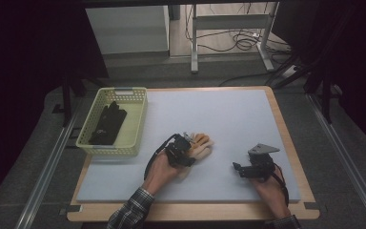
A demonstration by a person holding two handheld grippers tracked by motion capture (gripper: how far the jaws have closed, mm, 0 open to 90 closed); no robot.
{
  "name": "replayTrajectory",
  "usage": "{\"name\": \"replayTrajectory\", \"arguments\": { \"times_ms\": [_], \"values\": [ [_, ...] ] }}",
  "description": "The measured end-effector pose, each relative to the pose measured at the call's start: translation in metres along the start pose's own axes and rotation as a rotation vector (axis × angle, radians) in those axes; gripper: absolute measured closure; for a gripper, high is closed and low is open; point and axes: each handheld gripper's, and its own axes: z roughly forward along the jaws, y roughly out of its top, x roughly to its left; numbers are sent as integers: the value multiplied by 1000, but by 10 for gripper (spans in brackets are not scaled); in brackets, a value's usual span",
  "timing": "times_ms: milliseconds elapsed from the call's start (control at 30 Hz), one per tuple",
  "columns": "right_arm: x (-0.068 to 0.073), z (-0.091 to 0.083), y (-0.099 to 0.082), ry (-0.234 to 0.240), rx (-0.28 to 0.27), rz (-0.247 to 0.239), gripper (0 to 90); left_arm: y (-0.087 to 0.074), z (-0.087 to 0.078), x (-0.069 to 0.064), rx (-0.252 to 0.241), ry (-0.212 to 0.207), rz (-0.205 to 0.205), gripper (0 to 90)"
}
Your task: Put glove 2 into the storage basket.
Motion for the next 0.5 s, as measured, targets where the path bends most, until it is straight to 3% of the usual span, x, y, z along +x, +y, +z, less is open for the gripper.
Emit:
{"name": "replayTrajectory", "arguments": {
  "times_ms": [200, 500],
  "values": [
    [0, 0, 0, 0, 0, 0, 192, 1, -3, 4, 4, -37, -15, 551],
    [0, 0, 0, 1, 0, 1, 192, 4, -23, 11, -25, -34, -26, 550]
  ]
}}
